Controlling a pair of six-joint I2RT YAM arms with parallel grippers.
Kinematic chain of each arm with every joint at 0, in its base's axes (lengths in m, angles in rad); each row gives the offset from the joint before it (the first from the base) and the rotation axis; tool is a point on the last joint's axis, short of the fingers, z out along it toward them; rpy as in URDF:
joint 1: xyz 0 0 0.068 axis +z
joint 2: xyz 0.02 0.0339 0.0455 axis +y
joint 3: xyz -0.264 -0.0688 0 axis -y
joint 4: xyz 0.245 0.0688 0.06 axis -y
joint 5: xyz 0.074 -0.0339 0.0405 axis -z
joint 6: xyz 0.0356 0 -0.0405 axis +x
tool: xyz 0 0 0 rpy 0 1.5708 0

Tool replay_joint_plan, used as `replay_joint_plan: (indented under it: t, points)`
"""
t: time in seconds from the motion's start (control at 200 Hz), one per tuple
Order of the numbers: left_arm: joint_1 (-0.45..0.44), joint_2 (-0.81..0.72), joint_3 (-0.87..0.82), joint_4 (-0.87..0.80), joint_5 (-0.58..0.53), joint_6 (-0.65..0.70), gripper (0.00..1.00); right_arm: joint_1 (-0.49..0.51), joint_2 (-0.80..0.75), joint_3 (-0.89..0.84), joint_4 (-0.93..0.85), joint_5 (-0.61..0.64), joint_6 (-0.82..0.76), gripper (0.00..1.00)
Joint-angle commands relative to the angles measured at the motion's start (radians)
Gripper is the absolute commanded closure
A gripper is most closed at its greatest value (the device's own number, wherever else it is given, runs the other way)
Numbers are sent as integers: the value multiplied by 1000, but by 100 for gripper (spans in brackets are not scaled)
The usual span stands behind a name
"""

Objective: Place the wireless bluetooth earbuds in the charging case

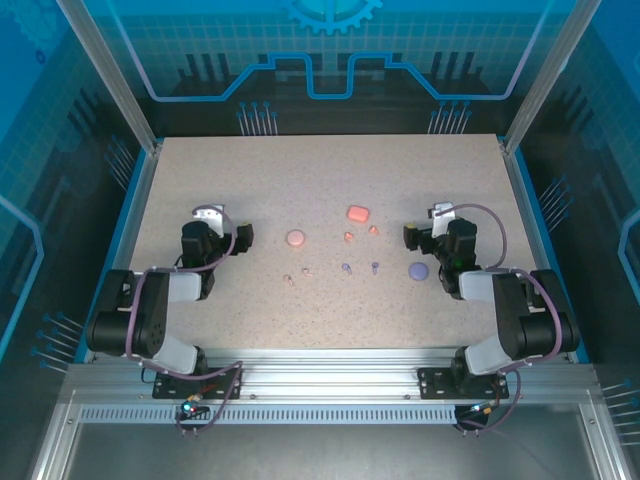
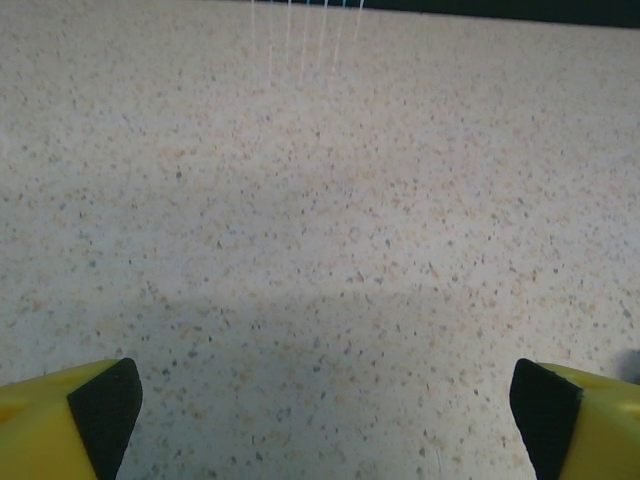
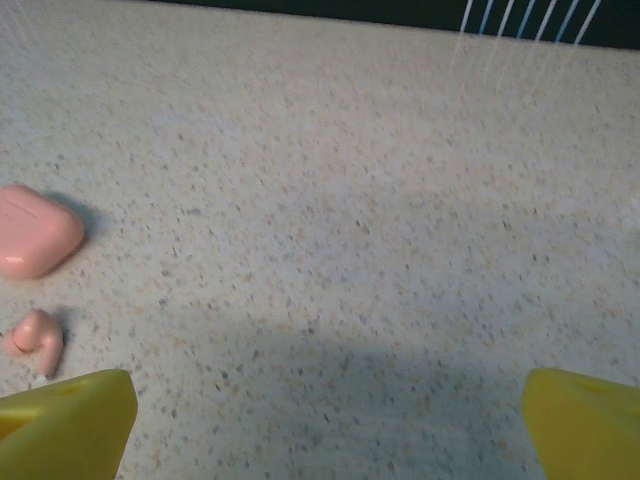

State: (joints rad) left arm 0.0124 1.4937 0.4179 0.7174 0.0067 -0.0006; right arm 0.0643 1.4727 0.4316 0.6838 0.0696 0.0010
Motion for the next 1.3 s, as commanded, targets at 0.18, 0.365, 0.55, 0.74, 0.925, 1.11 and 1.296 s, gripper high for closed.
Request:
replay_joint_plan:
  t: [0.18,0.365,0.55,0.74,0.925,1.11,1.296]
  points:
    - [4,-175,139,-325,-85,-79,1,-25,-252,262,-589,49,196,0]
    - [-4,-245,291,-625,-39,-289,1,-31,-188,491,-948,-46,360,0]
    - [-85,-298,346,-716,-17,-350,1,-12,-203,523,-1048,-182,447,0]
    - [-137,-311,354,-706,-86,-490,1,35,-234,513,-1146,-105,549,0]
    - [-115,-309,345,-677,-30,-734,1,56,-249,490,-1232,-38,635,0]
    - [-101,-304,317,-577,112,-740,1,67,-253,465,-1333,31,712,0]
    - [-109,-296,350,-673,60,-695,1,69,-204,453,-1399,55,763,0]
